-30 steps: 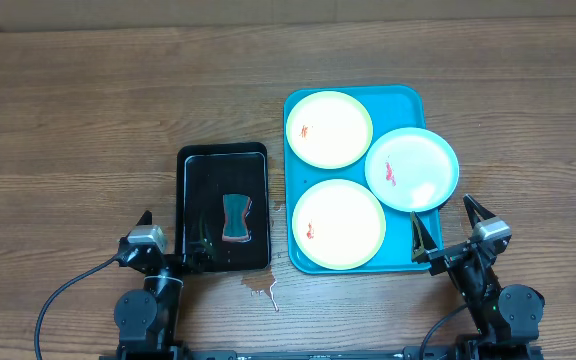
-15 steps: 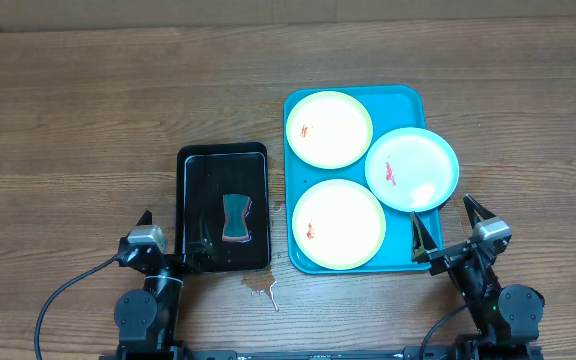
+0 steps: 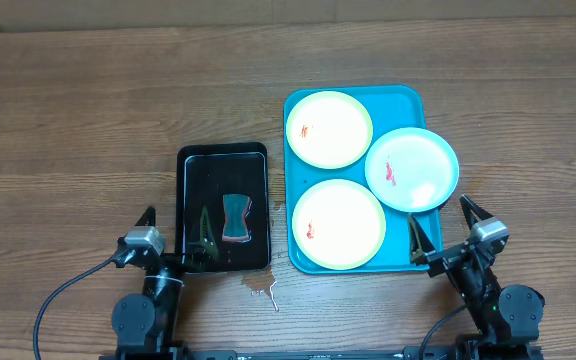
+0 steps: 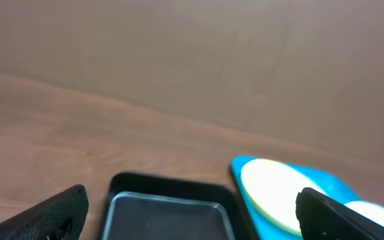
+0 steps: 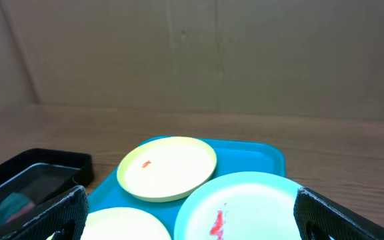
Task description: Clean dirty plates on tray and stack at the side
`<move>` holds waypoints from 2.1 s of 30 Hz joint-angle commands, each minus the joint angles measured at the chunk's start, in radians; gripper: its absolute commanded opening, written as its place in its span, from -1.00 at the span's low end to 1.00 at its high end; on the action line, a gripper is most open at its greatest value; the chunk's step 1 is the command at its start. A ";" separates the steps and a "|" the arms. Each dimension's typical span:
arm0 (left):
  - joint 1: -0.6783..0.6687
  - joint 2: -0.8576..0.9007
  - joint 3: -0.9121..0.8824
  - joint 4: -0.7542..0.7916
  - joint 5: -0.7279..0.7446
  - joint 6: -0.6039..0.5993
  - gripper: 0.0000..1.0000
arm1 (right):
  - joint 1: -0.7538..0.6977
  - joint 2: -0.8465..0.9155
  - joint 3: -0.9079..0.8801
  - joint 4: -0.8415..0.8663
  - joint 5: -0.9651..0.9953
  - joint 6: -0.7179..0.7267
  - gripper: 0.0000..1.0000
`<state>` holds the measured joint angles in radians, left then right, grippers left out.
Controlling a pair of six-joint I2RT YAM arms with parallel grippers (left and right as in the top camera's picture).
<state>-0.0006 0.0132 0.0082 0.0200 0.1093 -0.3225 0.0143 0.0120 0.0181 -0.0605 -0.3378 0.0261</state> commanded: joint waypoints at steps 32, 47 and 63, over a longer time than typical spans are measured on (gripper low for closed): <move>-0.007 1.178 1.323 -1.119 0.185 0.047 0.99 | -0.003 1.000 1.085 -0.854 -0.225 0.012 1.00; -0.193 1.551 1.195 -1.176 0.046 0.031 0.53 | 0.046 1.158 1.055 -1.062 0.027 0.220 1.00; -0.286 1.896 1.185 -0.985 -0.116 -0.093 -0.68 | 0.148 1.180 0.803 -0.871 0.076 0.364 1.00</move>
<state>-0.2882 1.8790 1.1969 -0.9764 0.0101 -0.3969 0.1589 1.1961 0.8524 -0.9611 -0.2775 0.3656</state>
